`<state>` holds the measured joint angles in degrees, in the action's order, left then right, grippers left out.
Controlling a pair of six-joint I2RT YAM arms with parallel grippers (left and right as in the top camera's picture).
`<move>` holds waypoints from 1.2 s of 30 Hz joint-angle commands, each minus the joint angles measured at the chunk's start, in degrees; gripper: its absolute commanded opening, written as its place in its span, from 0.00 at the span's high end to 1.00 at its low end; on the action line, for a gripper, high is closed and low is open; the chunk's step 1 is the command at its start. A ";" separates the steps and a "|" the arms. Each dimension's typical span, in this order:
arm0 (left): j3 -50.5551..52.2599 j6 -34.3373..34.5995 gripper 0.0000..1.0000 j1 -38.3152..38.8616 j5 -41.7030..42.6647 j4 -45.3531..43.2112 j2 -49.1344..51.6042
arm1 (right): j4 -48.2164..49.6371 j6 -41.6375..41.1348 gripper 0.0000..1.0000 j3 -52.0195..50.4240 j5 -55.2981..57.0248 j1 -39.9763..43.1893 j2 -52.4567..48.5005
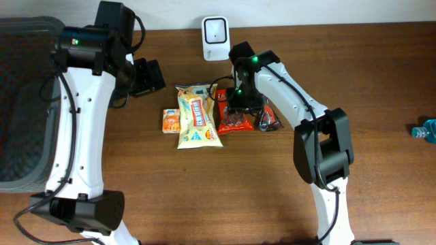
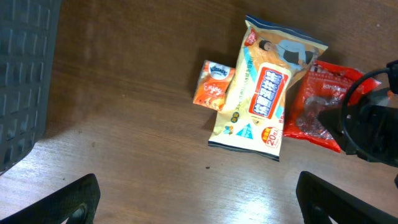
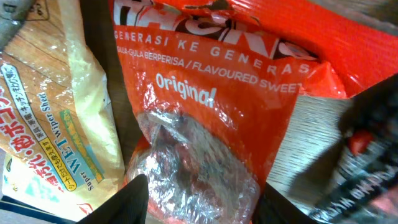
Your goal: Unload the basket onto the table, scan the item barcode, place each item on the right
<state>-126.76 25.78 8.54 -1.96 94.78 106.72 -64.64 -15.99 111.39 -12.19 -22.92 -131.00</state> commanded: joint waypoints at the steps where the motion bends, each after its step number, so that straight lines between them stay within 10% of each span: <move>1: -0.42 0.31 0.01 -0.09 -0.22 0.04 -0.66 | 0.42 -1.90 0.49 -0.04 4.59 0.17 -0.28; 7: -0.42 0.31 0.01 -0.09 -0.22 0.04 -0.66 | -6.47 -2.95 0.48 10.12 9.01 -0.94 -0.24; 17: -0.42 0.31 0.01 -0.09 -0.22 0.04 -0.66 | 5.60 -6.16 0.50 -5.33 14.36 -2.47 -0.74; 22: -0.42 0.31 0.01 -0.09 -0.22 0.04 -0.66 | 6.86 -6.84 0.68 -6.69 14.40 -2.45 -0.74; 25: -0.42 0.31 0.01 -0.09 -0.24 0.04 -0.66 | 6.73 -7.08 0.95 -6.54 14.14 -2.45 -0.74; 36: -0.42 0.31 0.01 -0.09 -0.22 0.04 -0.66 | -8.50 -4.79 0.96 11.63 -0.07 3.76 -0.74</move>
<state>-126.76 25.76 8.54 -1.96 94.76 106.72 -72.60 -22.09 122.17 -10.44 -18.20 -132.09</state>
